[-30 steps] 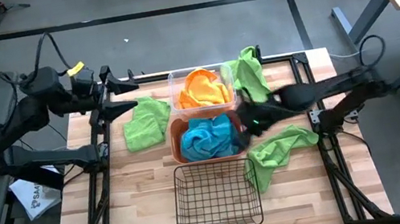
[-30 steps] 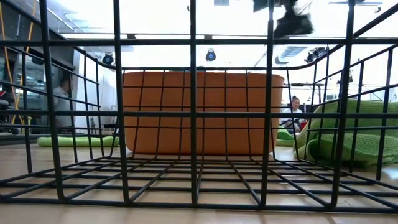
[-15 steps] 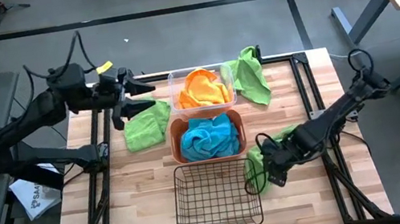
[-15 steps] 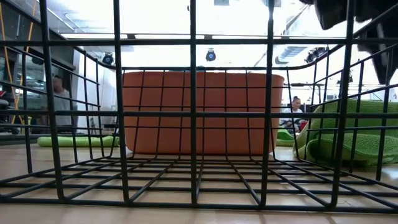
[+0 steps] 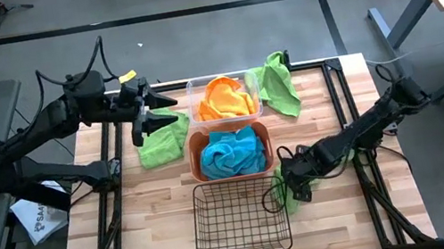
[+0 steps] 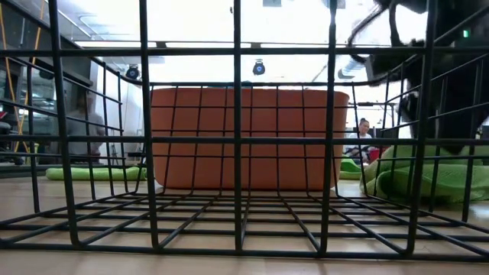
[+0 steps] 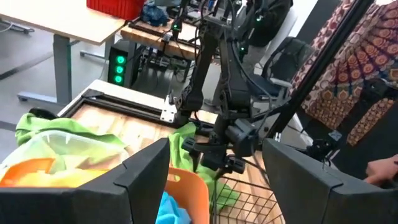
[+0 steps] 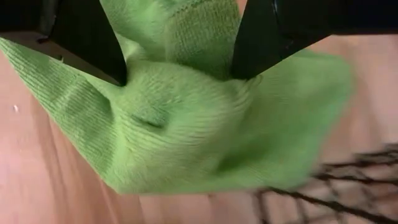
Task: Sort microfiber towel by color & place in baskets
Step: Put the bottom green towel into the black wire basket
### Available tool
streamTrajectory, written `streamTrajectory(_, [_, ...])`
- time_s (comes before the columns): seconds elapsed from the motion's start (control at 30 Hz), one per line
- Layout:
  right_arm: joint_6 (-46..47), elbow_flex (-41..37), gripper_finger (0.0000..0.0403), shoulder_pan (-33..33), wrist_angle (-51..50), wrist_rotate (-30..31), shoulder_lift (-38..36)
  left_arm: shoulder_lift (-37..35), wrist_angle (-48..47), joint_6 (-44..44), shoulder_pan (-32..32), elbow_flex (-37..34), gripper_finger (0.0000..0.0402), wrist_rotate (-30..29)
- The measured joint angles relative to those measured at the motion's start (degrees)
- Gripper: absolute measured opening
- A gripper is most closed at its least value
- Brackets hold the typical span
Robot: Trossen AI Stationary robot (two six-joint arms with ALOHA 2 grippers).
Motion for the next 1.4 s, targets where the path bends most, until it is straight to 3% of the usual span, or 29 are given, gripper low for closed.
streamTrajectory(0.17, [2.5, -4.0, 0.0283, -1.0, 0.5, 2.4, 1.8, -0.8, -3.6, -0.9, 0.0, 0.0, 0.0245, -0.3])
streamTrajectory(0.27, [4.0, -5.6, 0.0255, -1.0, 0.7, 2.0, 2.2, -1.2, -4.4, -1.4, 0.0, 0.0, 0.0245, -0.3])
streamTrajectory(0.37, [5.9, -6.5, 0.0179, -0.1, 0.1, 0.9, 2.1, -2.3, -4.6, -1.3, 0.0, 0.0, 0.0245, -0.3])
streamTrajectory(0.5, [8.8, -6.0, 0.003, 0.7, -2.2, -1.0, 1.7, -5.4, -4.6, 0.7, 0.4, 0.0, 0.0245, -0.8])
streamTrajectory(0.73, [12.2, 2.2, 0.0007, 2.7, -19.5, -1.3, -4.2, -12.1, -4.5, 1.0, 2.4, 0.0, 0.0245, -5.3])
streamTrajectory(0.83, [15.3, 8.9, 0.0006, 4.0, -26.6, 2.0, -8.5, -13.4, -4.5, 1.1, 2.4, 0.0, 0.0245, -5.9])
streamTrajectory(0.97, [19.7, 19.7, 0.0004, 5.6, -26.8, 10.9, -12.8, -13.8, -4.5, 1.5, 2.4, 0.0, 0.0245, -6.1])
streamTrajectory(1.07, [19.8, 27.1, 0.0003, 6.1, -21.1, 18.7, -13.3, -13.8, -4.5, 3.0, 2.4, 0.0, 0.0245, -6.1])
streamTrajectory(1.13, [15.1, 30.6, 0.0002, 6.2, -14.7, 20.9, -12.8, -13.8, -4.5, 4.3, 2.4, 0.0, 0.0245, -6.5])
streamTrajectory(1.27, [4.7, 33.2, 0.0002, 6.2, 2.8, 20.2, -10.5, -13.8, -4.5, 6.1, 2.4, 0.0, 0.0245, -7.0])
streamTrajectory(1.4, [-1.6, 33.2, 0.0001, 6.1, 18.4, 14.9, -6.3, -13.5, -4.5, 6.2, 2.4, 0.0, 0.0245, -6.9])
